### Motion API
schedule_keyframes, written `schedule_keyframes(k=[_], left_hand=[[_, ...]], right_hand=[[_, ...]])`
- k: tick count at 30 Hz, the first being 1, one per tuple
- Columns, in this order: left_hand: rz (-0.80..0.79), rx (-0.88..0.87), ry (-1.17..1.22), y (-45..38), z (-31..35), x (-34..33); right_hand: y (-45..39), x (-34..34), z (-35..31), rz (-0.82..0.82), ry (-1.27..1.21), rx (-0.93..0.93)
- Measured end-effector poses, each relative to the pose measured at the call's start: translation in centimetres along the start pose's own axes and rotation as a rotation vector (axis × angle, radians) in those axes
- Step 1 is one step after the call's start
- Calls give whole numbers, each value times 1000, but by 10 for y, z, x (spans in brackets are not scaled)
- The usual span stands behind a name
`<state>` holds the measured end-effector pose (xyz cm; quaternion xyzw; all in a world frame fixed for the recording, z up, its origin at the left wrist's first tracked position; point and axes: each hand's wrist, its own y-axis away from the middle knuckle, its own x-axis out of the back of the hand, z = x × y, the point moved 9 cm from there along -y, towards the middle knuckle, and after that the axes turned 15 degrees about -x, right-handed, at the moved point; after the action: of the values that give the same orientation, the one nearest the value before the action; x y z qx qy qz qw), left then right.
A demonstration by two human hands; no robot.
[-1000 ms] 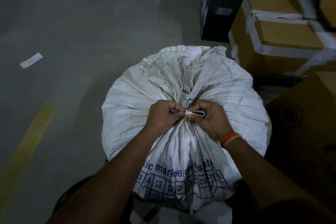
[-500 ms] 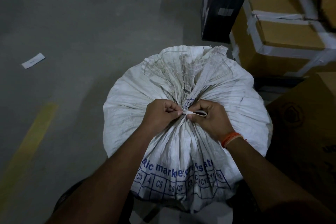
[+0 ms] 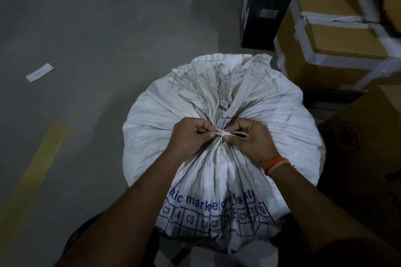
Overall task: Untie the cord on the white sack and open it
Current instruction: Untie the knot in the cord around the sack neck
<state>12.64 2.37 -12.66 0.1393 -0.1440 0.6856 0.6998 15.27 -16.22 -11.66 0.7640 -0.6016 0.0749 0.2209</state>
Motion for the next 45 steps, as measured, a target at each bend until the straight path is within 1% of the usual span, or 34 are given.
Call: schedule_keyframes(k=[6, 10, 15, 18, 21, 24, 28, 31, 34, 36, 39, 41, 42, 45], left_hand=[[-20, 1, 83, 1, 8, -14], [-80, 43, 132, 4, 12, -20], [-61, 47, 114, 4, 12, -14], [-40, 29, 47, 5, 16, -10], [-9, -17, -15, 5, 22, -5], [14, -91, -61, 4, 28, -1], [-35, -179, -100, 4, 35, -4], [-63, -229, -140, 4, 41, -5], [-53, -258, -181, 4, 44, -5], [-35, -289, -215, 5, 46, -5], [-3, -319, -231, 6, 45, -3], [-2, -307, -217, 7, 43, -2], [-5, -295, -204, 7, 42, -2], [10, -261, -177, 8, 41, -2]], right_hand=[[1, -1, -1, -3, 10, 3], [5, 0, -9, -29, -12, 30], [12, 5, -23, 36, 168, 138], [14, 9, -24, 100, 290, 201], [17, 15, -23, 125, 333, 225], [21, 18, -26, 116, 367, 278], [25, 21, -28, 6, 390, 342], [25, 25, -22, -82, 466, 332], [27, 19, -13, -214, 551, 284], [32, 13, -16, -300, 493, 235], [37, 11, -29, -420, 231, 145], [39, 11, -30, -497, 115, 80], [40, 10, -27, -542, 114, 48], [46, 1, -12, -718, 213, -38]])
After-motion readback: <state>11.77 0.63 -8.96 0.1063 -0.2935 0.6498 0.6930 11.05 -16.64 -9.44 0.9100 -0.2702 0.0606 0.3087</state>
